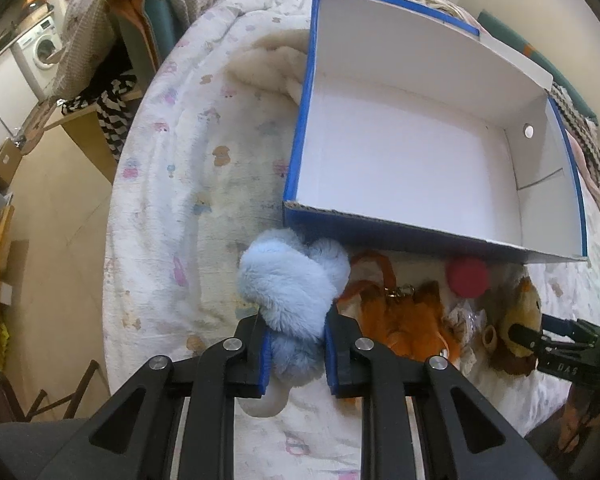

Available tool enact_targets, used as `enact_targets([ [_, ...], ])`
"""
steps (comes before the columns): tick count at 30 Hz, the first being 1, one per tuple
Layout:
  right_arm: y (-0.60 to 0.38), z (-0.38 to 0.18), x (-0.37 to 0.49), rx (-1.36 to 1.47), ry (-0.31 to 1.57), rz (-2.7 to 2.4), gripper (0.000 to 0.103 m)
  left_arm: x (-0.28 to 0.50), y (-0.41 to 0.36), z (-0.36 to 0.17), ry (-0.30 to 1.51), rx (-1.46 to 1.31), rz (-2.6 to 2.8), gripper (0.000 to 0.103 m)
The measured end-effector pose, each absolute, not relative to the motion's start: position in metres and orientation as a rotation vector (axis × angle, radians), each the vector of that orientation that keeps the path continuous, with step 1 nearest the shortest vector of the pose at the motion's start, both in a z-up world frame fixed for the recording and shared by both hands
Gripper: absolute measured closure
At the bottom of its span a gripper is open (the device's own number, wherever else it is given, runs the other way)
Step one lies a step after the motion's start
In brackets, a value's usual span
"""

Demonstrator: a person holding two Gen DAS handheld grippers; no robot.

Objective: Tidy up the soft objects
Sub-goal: 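Grasp the light-blue plush with left tool while right tool grasps yellow dog plush, then lift both plushes and carry them over the box interior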

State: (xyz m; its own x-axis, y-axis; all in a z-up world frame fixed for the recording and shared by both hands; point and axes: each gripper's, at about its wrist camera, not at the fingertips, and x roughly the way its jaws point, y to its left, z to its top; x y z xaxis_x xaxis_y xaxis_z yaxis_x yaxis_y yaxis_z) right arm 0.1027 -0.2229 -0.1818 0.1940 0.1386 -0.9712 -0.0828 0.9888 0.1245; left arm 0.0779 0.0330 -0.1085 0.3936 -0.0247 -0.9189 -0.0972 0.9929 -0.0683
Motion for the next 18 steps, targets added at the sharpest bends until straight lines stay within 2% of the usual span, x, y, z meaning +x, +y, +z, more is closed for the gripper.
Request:
enact_targets([
  [2,-0.224,-0.179,0.098,0.071,1.349,0.164,0.025,0.077,0.032,-0.109,1.163,-0.107,0.043,0.084],
  [4,-0.224,-0.173,0.093,0.084,1.331,0.19,0.053,0.076,0.032,-0.108,1.16,-0.104,0.041,0.084],
  [12,-0.231,-0.16,0.086,0.102,1.291,0.173,0.063,0.072,0.028,-0.109,1.159,-0.09,0.043,0.084],
  [15,-0.249,-0.159,0.086,0.138,1.28,0.11,0.06,0.07,0.027,-0.109,1.149,-0.076,0.052,0.084],
  [18,-0.247,-0.176,0.093,0.159,1.344,0.116,0.032,0.067,0.024,-0.108,1.142,-0.057,0.055,0.084],
])
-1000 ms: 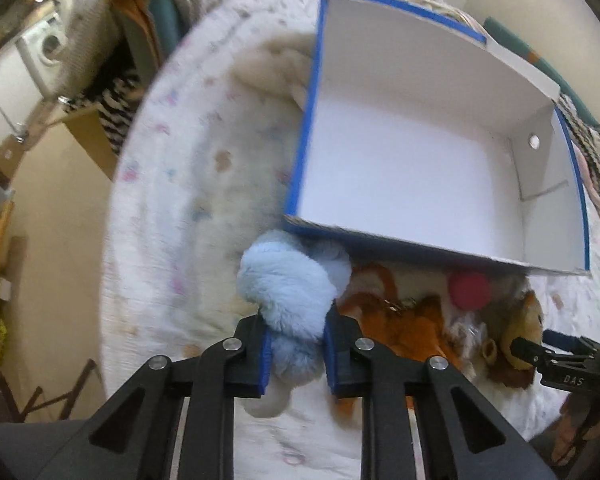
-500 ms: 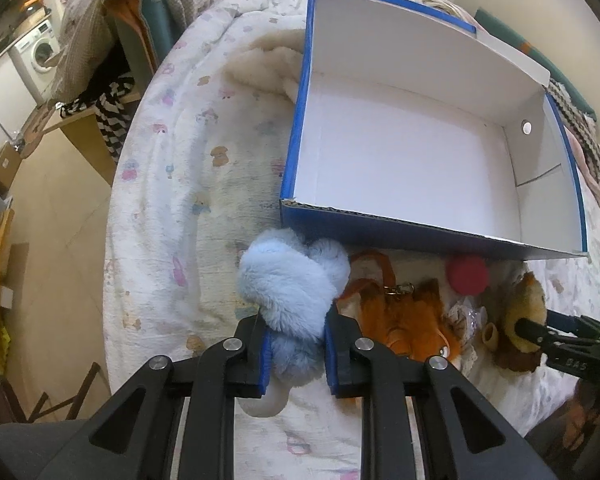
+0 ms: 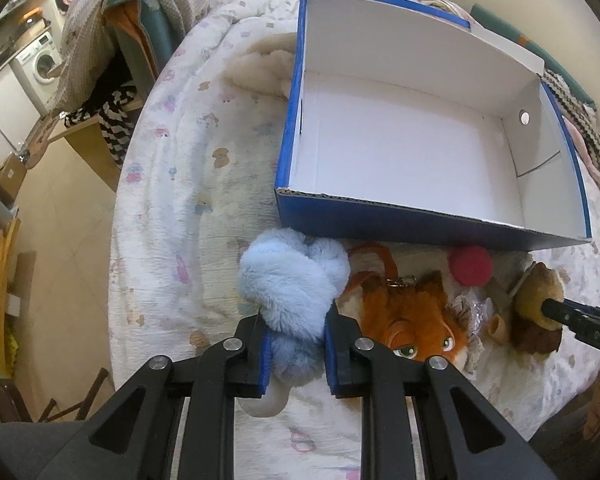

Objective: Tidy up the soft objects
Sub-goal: 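Lift both plushes and carry them over the box interior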

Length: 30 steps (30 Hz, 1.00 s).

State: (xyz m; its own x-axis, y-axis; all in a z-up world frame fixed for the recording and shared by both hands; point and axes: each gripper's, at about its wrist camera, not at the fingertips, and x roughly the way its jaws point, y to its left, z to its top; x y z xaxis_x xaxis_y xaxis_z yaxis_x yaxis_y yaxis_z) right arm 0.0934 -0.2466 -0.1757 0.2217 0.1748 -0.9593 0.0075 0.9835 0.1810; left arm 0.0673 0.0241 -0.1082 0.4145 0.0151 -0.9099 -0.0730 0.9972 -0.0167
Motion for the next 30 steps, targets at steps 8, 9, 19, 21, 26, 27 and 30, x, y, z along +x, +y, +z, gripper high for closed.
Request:
enact_targets([
  [8,-0.227,-0.215,0.115,0.035,1.416,0.038,0.029,0.07,0.024,-0.11,1.154,-0.068,0.049,0.084],
  [9,-0.227,-0.221,0.117,0.065,1.432,0.046,0.03,0.07,0.024,-0.109,1.154,-0.069,0.047,0.084],
  [19,-0.231,-0.168,0.097,0.234,1.297,0.174,0.039,0.072,0.03,-0.105,1.15,-0.1,0.05,0.084],
  [21,-0.225,-0.152,0.088,0.243,1.259,0.213,0.039,0.07,0.029,-0.103,1.142,-0.098,0.048,0.084],
  [26,-0.221,-0.114,0.07,0.286,1.174,0.293,0.039,0.057,0.027,-0.083,1.079,-0.113,0.023,0.084],
  [27,-0.231,-0.103,0.068,0.299,1.16,0.309,0.039,0.056,0.025,-0.078,1.065,-0.114,0.017,0.084],
  [30,-0.237,-0.078,0.066,0.307,1.109,0.355,0.039,0.049,0.022,-0.054,1.0,-0.126,-0.009,0.084],
])
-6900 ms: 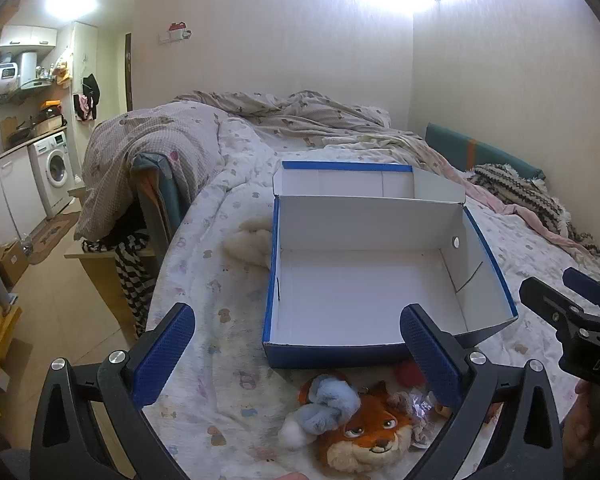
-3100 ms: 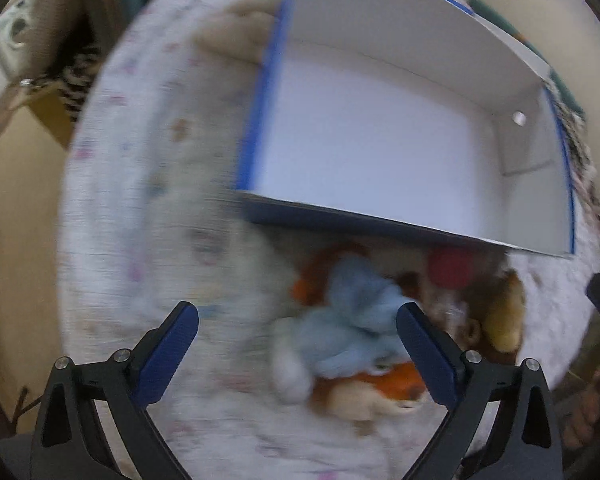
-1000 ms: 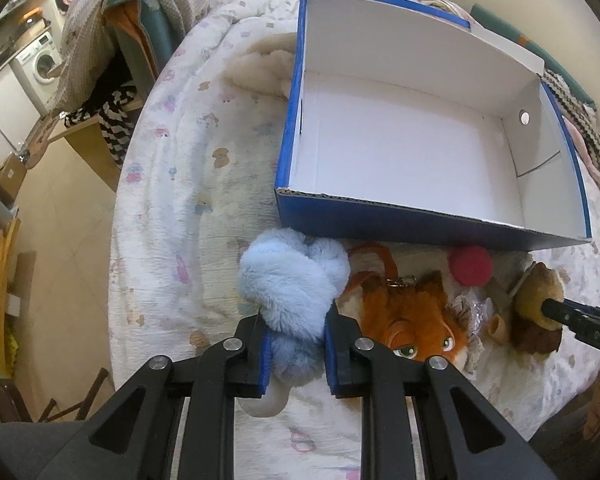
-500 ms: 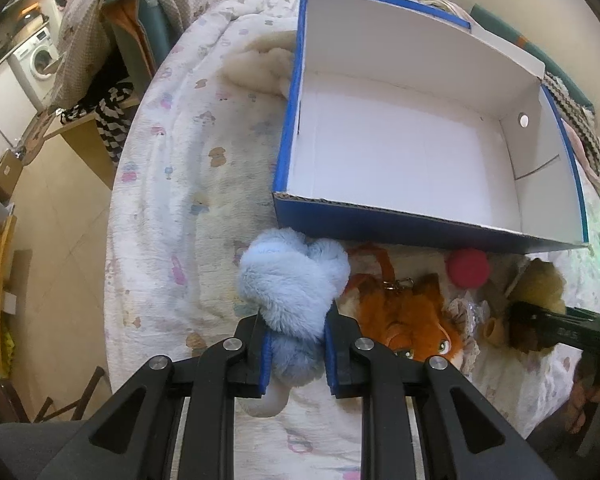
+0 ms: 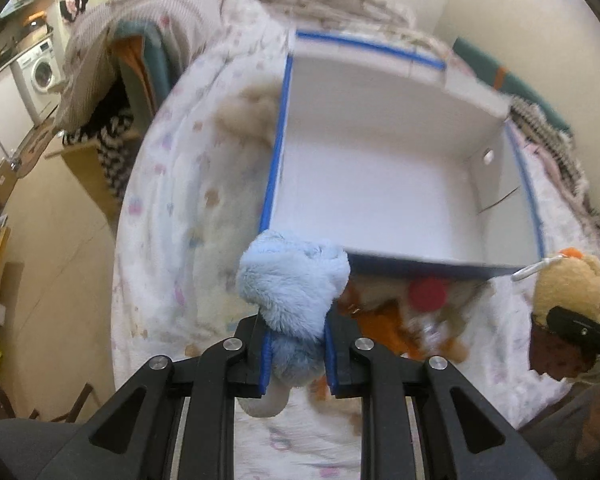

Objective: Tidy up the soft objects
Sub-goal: 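Lift both plushes and carry them over the box interior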

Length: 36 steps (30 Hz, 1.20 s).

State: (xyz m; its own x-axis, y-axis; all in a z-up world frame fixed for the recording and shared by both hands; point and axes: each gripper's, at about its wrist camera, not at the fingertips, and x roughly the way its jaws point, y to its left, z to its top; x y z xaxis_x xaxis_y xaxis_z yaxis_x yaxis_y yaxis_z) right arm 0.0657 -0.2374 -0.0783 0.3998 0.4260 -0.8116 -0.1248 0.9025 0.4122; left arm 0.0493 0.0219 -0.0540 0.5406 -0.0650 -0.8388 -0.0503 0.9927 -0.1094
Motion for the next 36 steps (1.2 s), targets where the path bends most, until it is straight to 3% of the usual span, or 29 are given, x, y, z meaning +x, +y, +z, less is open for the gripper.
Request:
enact_targets([
  [9,-0.225,-0.019,0.077,0.264,0.988,0.426,0.038,0.063,0.008,0.007,0.866,-0.112,-0.051,0.084],
  [16,-0.22,-0.017,0.117,0.24,0.95,0.414,0.038,0.116,-0.008,0.019,0.836,-0.079,-0.066,0.084],
  [36,-0.193,-0.122,0.191,0.082,1.065,0.31,0.036,0.209,-0.046,-0.09,0.966,0.02,-0.103,0.084],
])
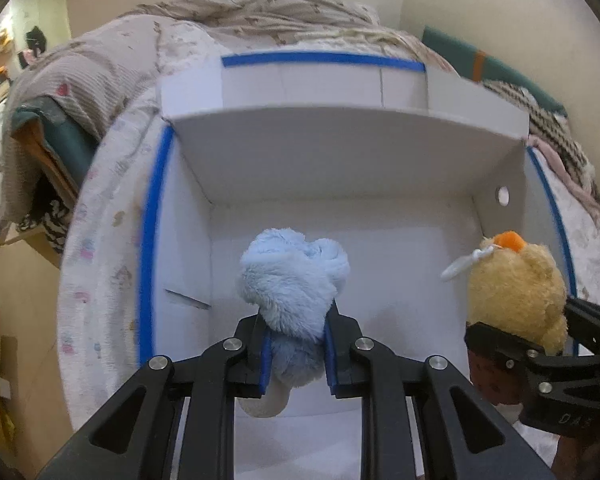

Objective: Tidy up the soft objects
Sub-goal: 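Lift both plushes and carry them over the box interior, then open both tools to drop the blue and yellow plushes into the box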

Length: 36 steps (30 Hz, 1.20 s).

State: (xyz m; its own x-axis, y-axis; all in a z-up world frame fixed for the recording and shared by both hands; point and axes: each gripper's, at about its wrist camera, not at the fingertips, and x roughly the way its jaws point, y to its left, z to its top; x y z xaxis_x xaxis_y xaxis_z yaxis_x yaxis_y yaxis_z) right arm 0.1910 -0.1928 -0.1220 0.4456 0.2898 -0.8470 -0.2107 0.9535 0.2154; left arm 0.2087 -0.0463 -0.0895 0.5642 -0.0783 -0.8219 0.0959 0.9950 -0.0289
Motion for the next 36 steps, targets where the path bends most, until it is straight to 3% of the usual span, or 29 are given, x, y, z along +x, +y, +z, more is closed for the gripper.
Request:
enact_targets([
  [15,-0.196,-0.146,0.206,0.098,1.129,0.258,0.032,0.213,-0.039,-0.124,1.035,0.001,-0.037,0.081],
  [20,-0.199,-0.138,0.203,0.14,1.099,0.29,0.03,0.21,-0.039,-0.12,1.017,0.019,-0.023,0.067],
  [23,-0.204,-0.129,0.201,0.175,1.062,0.302,0.015,0.206,-0.041,-0.113,0.989,0.006,-0.051,0.051],
  [25,-0.205,-0.122,0.2,0.199,1.032,0.308,0.005,0.204,-0.044,-0.107,0.965,0.022,-0.053,0.034],
  [26,-0.205,-0.118,0.199,0.21,1.017,0.313,0.001,0.203,-0.044,-0.104,0.953,0.027,-0.047,0.031],
  [36,-0.217,-0.104,0.197,0.248,0.966,0.305,0.0,0.201,-0.034,-0.092,0.933,-0.034,-0.036,0.03],
])
